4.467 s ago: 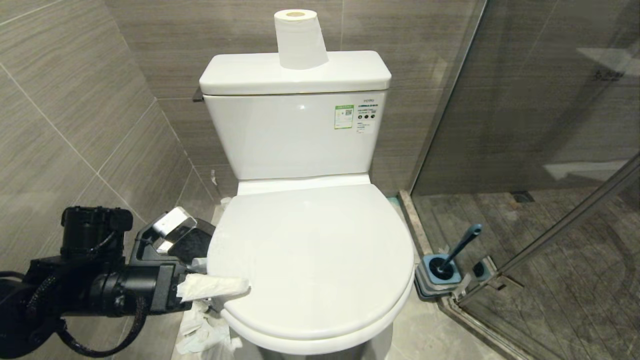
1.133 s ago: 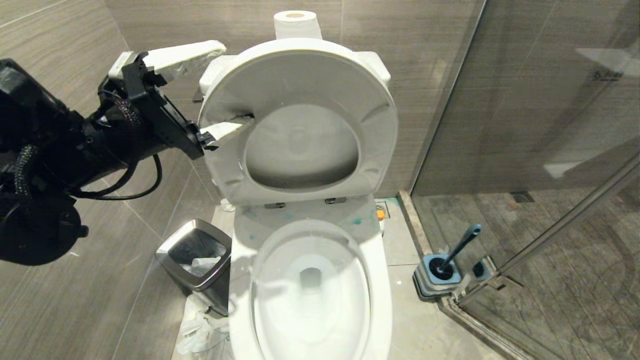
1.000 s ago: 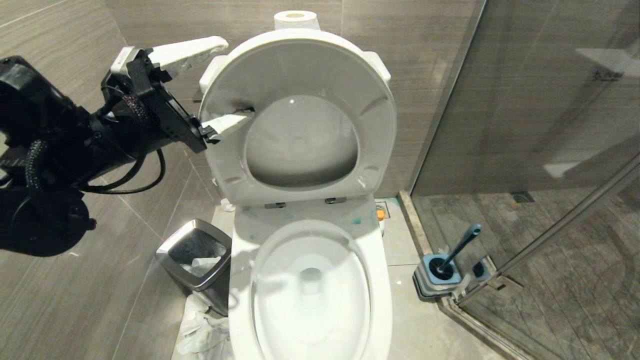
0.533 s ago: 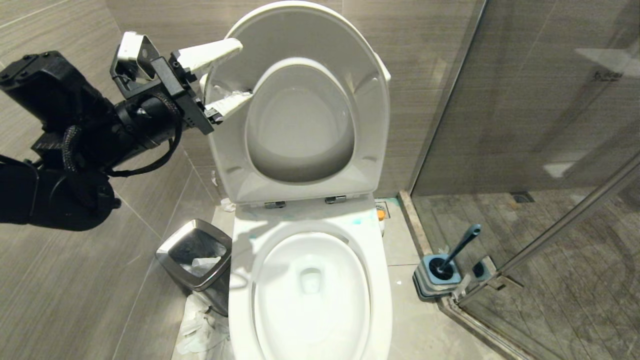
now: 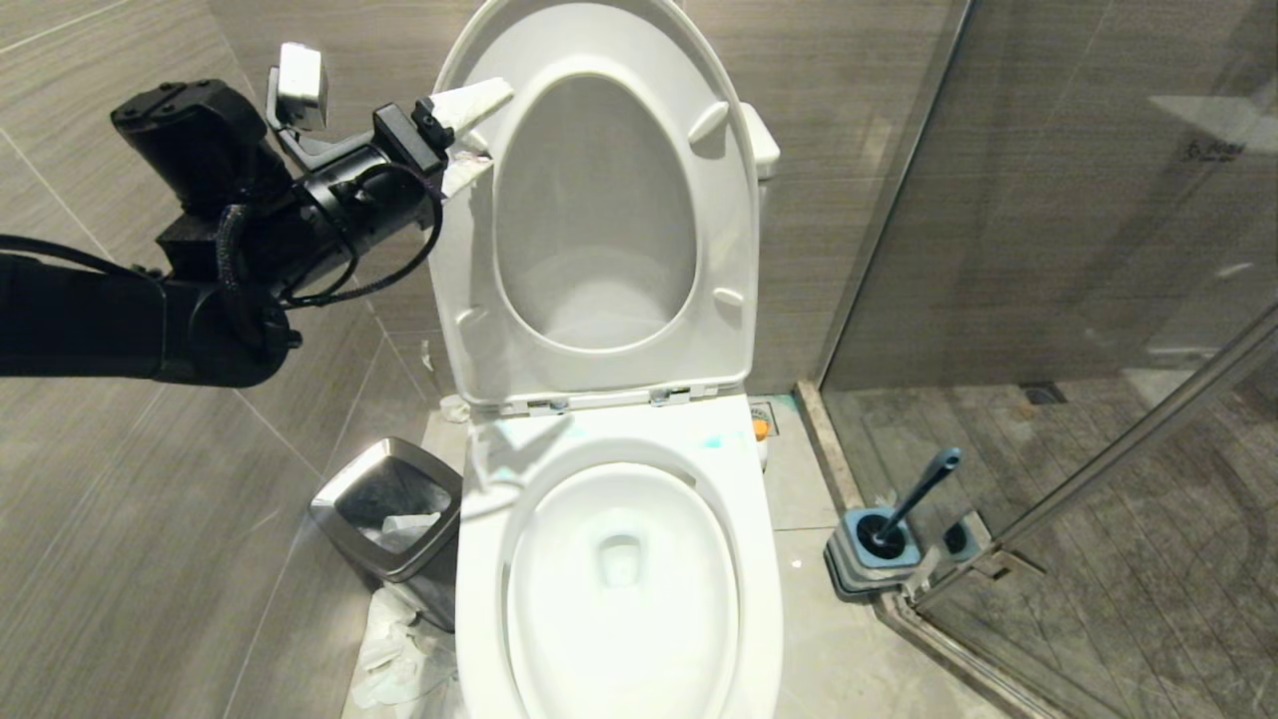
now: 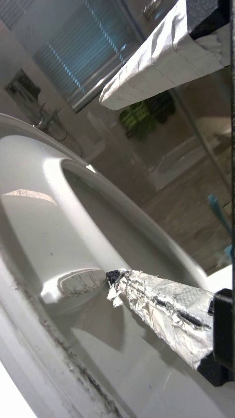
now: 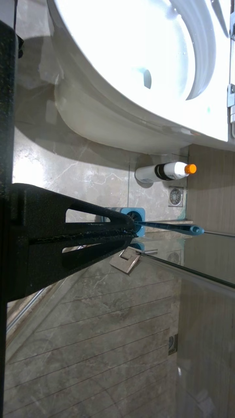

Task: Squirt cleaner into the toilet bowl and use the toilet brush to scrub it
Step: Use the left hand to lift the toilet lid slightly

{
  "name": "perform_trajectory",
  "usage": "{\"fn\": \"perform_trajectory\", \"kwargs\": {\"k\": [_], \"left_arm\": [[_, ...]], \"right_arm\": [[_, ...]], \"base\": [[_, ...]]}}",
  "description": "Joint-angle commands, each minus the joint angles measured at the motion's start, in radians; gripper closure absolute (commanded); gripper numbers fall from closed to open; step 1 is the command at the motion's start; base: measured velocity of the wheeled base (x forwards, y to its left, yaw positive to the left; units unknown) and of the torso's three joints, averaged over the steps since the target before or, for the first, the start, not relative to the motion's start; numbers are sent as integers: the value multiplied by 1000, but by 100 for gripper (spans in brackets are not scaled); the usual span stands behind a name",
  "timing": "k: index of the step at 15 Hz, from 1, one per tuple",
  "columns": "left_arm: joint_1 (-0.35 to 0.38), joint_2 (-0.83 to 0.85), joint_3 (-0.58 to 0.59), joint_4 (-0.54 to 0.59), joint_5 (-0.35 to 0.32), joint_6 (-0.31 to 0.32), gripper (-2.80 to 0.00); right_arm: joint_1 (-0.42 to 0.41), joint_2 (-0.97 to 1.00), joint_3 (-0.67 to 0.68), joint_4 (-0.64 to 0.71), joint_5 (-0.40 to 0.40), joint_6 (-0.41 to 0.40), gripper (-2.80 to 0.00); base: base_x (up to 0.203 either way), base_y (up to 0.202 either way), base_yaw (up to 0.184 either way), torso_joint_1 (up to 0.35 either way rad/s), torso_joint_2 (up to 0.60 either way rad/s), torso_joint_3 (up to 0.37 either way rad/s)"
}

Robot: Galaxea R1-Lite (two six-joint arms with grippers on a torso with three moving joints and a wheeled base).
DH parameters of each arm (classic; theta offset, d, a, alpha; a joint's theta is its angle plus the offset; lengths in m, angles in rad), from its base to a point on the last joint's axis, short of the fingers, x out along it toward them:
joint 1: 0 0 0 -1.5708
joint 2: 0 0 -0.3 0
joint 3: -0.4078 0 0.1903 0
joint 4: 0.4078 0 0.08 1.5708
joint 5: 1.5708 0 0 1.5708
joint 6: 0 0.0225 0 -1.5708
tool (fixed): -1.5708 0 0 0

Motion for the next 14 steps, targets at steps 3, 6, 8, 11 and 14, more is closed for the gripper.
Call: {"fn": "perform_trajectory", "kwargs": {"k": [3, 6, 8, 11, 14], "left_arm": [[12, 83, -85, -7, 46, 39, -280], [11, 111, -114, -5, 90, 69, -280], [10, 119, -114, -5, 110, 82, -280], [12, 109, -113, 8, 107, 76, -280], [20, 41, -113, 118, 89, 26, -280]], "right_arm": [[0, 0, 0, 0, 0, -1, 0], [0, 0, 0, 0, 0, -1, 0], [0, 0, 0, 0, 0, -1, 0], [0, 1, 0, 0, 0, -1, 0], [0, 0, 0, 0, 0, -1, 0]], "base": [[0, 0, 0, 0, 0, 0], [0, 0, 0, 0, 0, 0], [0, 0, 0, 0, 0, 0], [0, 0, 0, 0, 0, 0], [0, 0, 0, 0, 0, 0]]}}
